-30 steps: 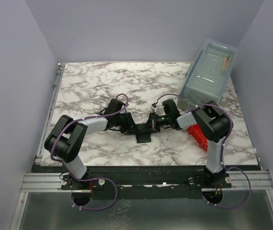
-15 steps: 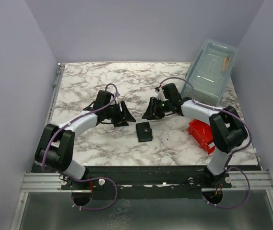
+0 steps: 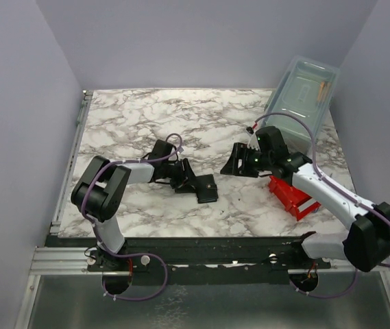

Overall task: Put the credit cards into the card holder
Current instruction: Reset both arms

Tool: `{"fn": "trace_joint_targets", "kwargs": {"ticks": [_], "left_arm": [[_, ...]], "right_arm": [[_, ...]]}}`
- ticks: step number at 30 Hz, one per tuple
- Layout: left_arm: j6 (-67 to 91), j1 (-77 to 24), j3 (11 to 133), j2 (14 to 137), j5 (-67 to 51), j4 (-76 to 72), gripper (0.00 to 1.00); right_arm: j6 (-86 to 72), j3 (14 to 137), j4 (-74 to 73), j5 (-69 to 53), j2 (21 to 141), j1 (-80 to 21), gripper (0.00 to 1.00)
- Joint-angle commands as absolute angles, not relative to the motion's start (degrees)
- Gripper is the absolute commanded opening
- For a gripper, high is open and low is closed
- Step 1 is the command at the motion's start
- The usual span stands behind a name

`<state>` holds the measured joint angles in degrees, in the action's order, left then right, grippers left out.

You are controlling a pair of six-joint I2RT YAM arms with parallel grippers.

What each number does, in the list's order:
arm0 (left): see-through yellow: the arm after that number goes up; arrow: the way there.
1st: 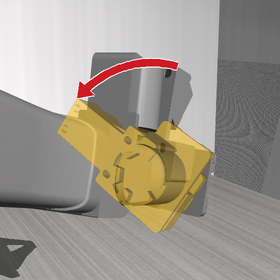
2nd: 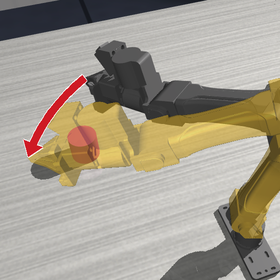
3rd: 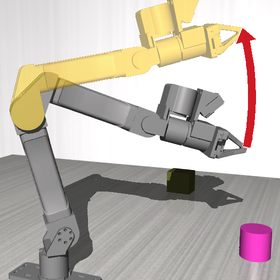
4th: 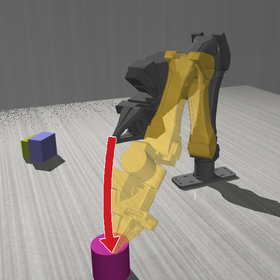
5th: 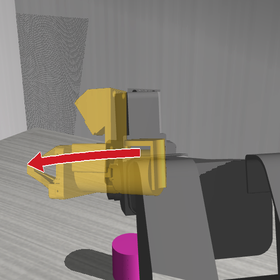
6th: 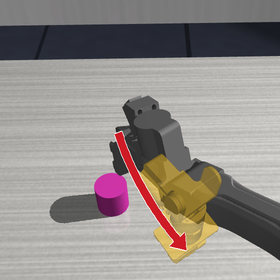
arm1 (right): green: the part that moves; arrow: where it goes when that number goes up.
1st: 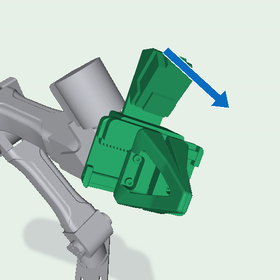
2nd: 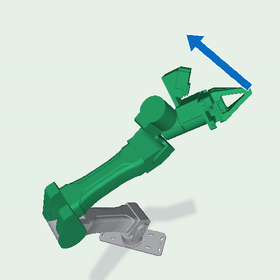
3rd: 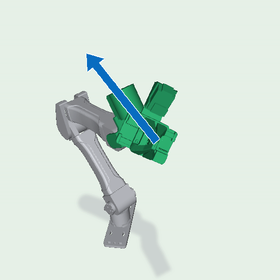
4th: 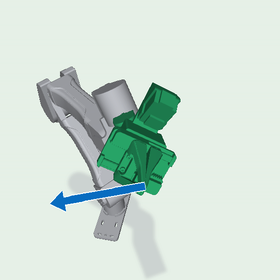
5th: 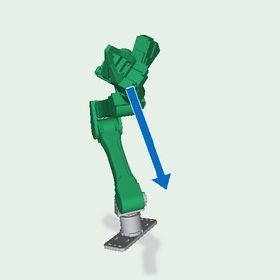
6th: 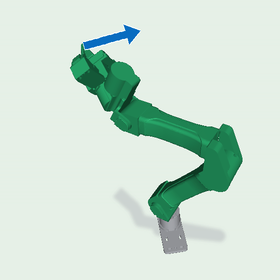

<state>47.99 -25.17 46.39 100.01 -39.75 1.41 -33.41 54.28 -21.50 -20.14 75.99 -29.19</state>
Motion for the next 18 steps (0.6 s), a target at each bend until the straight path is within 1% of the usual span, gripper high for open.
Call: {"fn": "trace_joint_targets", "kwargs": {"ticks": [1, 6, 11, 14, 18], "left_arm": [[51.32, -25.49, 46.58, 103.97, -32.59, -3.25, 0.43], [53.98, -25.53, 50.35, 107.67, -29.21, -1.83, 0.23], [54.78, -24.76, 54.53, 110.31, -25.84, -0.88, 0.00], [56.06, -22.18, 57.07, 111.56, -27.00, -1.04, 0.00], [56.02, -14.83, 60.47, 111.70, -26.13, -1.67, 0.00]], "right_arm": [[-33.68, 51.58, -26.88, -14.88, 69.81, -29.44, 0.68], [-34.50, 50.30, -28.90, -13.89, 63.54, -29.44, 0.68], [-33.97, 51.81, -32.73, -11.16, 58.36, -29.44, 0.69], [-33.72, 52.81, -34.89, -9.05, 55.69, -29.38, 0.69], [-33.41, 54.02, -37.65, -6.69, 53.45, -29.40, 0.70]]}}
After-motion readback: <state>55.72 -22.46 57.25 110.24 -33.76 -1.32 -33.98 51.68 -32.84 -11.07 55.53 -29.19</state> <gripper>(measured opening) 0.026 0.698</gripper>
